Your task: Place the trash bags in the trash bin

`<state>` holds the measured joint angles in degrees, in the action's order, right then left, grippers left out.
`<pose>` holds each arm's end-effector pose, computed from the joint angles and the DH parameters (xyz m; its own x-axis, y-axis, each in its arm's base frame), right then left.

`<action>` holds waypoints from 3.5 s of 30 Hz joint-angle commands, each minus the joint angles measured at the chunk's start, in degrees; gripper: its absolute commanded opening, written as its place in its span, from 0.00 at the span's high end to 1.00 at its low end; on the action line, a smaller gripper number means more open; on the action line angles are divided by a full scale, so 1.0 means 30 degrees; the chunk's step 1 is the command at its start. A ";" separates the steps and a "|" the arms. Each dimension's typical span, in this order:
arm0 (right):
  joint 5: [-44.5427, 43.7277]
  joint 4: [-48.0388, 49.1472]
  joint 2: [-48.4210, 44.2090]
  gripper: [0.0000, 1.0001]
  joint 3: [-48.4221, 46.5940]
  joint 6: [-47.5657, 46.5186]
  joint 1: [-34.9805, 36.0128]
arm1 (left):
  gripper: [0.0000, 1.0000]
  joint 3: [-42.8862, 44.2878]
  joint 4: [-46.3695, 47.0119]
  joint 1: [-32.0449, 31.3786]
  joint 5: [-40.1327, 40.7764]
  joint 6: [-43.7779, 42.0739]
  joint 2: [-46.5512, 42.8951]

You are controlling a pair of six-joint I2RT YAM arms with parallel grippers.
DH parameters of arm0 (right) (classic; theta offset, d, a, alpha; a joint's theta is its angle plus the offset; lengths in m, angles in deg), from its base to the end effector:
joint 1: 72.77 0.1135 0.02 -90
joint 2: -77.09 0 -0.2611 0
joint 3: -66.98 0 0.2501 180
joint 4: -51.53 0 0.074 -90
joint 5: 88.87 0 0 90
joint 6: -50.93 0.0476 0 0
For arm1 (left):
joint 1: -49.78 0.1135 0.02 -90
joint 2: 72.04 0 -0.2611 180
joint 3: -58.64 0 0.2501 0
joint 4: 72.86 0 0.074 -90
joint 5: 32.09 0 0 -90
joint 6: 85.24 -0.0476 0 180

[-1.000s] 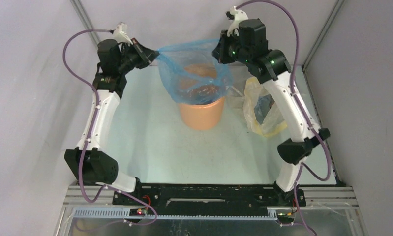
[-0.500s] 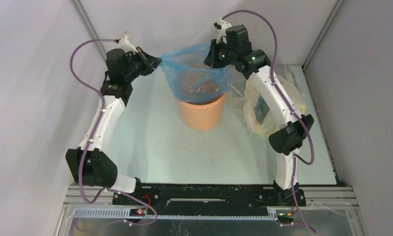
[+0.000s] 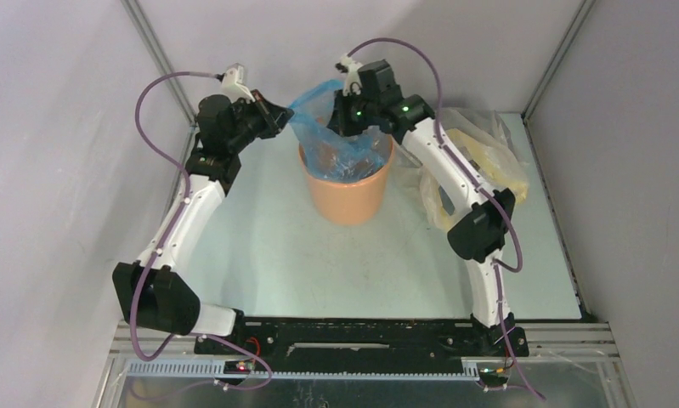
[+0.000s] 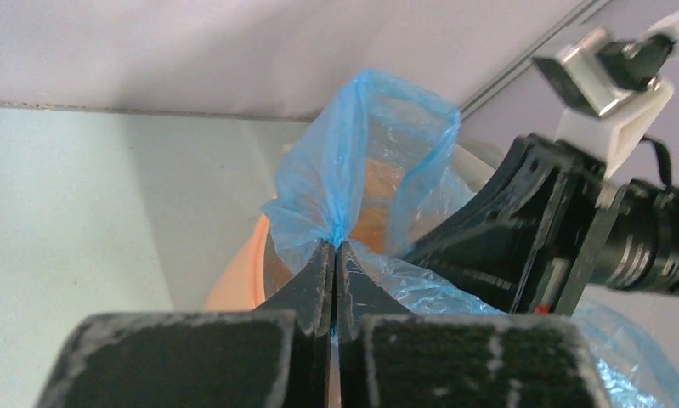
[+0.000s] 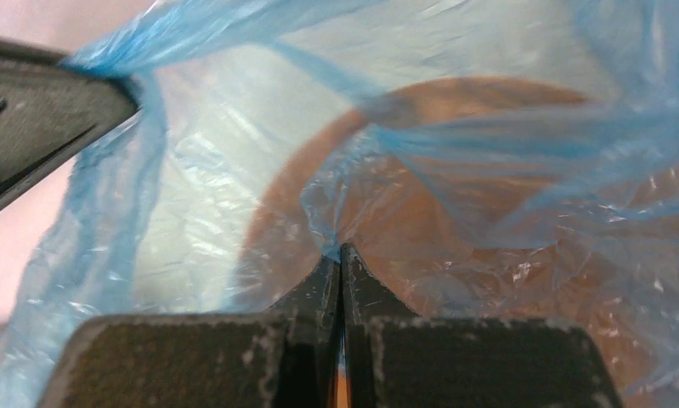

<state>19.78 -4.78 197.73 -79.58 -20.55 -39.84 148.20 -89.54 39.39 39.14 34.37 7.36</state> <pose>0.3952 0.2741 0.3872 -0.6398 -0.0558 -0.7665 -0.5731 0.6992 0.4274 0.3282 -0.0757 0.4007 -0.3368 -0.4139 -0.8457 0.3667 0.7697 -0.5227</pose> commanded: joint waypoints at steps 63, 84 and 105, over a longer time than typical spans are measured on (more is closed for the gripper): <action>0.1124 0.2498 -0.7233 0.96 1.0883 -0.0878 -0.5531 | 1.00 -0.3810 -0.1501 -0.0881 0.3111 -0.1364 -0.2361; 0.2251 0.1590 -0.7817 0.93 0.9410 -0.0612 -0.6052 | 1.00 -0.2994 -0.1027 0.0034 0.2397 -0.0889 -0.2021; -0.0977 0.0198 -1.1520 0.27 1.0188 -0.3971 -0.4077 | 1.00 -0.3969 0.0585 0.0476 0.0532 0.0181 -0.2372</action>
<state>19.45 -3.71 169.80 -46.95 -25.77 -56.50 134.39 -90.22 40.66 42.38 33.93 2.13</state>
